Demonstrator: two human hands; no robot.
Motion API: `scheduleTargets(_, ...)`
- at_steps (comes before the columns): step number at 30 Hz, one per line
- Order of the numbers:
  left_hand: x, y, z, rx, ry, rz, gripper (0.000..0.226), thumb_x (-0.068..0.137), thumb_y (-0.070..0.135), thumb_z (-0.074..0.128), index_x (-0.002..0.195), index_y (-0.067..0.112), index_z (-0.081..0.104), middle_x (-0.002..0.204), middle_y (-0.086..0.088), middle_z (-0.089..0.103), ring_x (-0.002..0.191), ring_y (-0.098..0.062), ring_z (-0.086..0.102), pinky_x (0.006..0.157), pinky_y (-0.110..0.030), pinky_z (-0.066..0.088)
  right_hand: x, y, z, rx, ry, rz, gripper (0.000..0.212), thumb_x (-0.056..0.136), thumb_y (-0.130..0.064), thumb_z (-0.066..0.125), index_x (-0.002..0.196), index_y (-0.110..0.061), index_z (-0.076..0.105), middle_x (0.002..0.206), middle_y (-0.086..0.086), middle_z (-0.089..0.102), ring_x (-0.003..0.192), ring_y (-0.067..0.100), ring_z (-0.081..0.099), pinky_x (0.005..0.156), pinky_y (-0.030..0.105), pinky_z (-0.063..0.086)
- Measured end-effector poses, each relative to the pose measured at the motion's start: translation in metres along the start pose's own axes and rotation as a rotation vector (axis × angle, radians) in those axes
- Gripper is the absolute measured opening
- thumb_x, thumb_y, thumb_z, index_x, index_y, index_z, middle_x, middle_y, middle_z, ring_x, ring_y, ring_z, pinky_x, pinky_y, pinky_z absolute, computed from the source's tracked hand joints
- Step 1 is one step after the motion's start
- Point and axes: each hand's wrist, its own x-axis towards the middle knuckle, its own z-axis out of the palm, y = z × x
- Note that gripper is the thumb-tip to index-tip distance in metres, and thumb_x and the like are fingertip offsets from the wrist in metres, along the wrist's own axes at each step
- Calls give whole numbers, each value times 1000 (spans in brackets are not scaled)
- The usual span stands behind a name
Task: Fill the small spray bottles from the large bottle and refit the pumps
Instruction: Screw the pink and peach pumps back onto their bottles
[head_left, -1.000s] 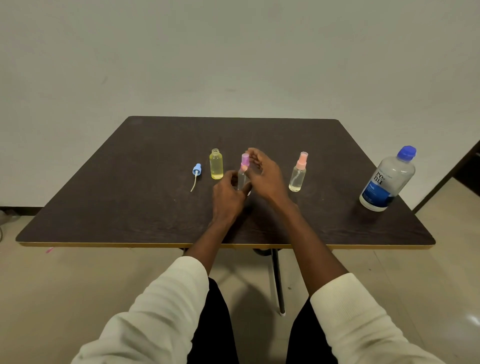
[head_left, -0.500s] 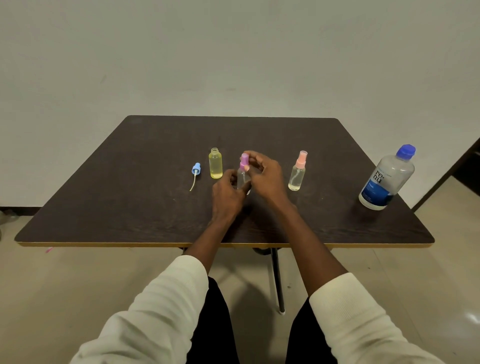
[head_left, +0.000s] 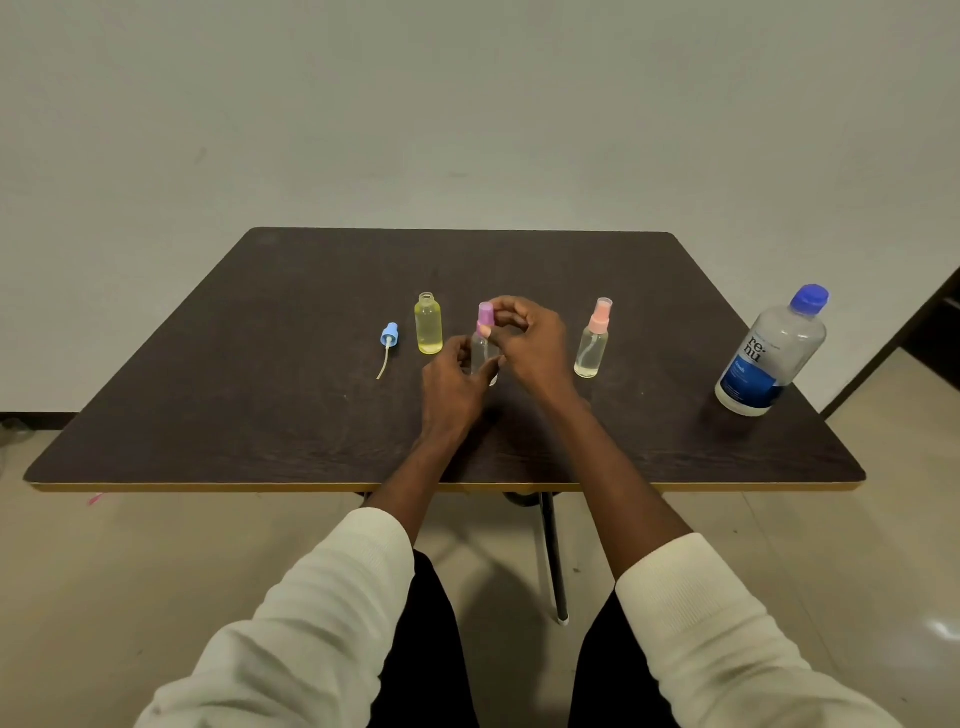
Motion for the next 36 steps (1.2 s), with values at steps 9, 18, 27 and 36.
scheduleTargets(9,0,1,-1,-15,-13,-17,33,83,27,79,110,14,66,97,9,67,90,-6,62,75,-13,46,6,3,-7,-15,-130,7,28,87,-13,69,115,-17,70,102,-4,74,98,8,69,85,41,58)
scheduleTargets(18,3,1,1,7,-1,-48,19,81,26,79,88,18,63,85,-1,70,83,-17,68,75,-38,58,-6,4,5,-132,64,-88,34,86,-10,70,120,-11,68,109,0,72,96,1,61,84,10,44)
scheduleTargets(27,-4,3,-2,-16,-79,-25,39,83,21,79,117,16,61,106,7,66,97,-8,63,85,-23,51,-20,14,-8,-81,125,-30,36,90,-13,66,125,-11,63,120,-1,68,109,4,60,93,14,46)
scheduleTargets(36,4,11,9,-3,-55,-54,33,79,17,82,108,17,65,95,4,68,88,-15,65,81,-29,54,-38,47,-44,-412,135,82,15,90,-6,57,96,-11,70,91,0,68,86,11,60,87,26,49)
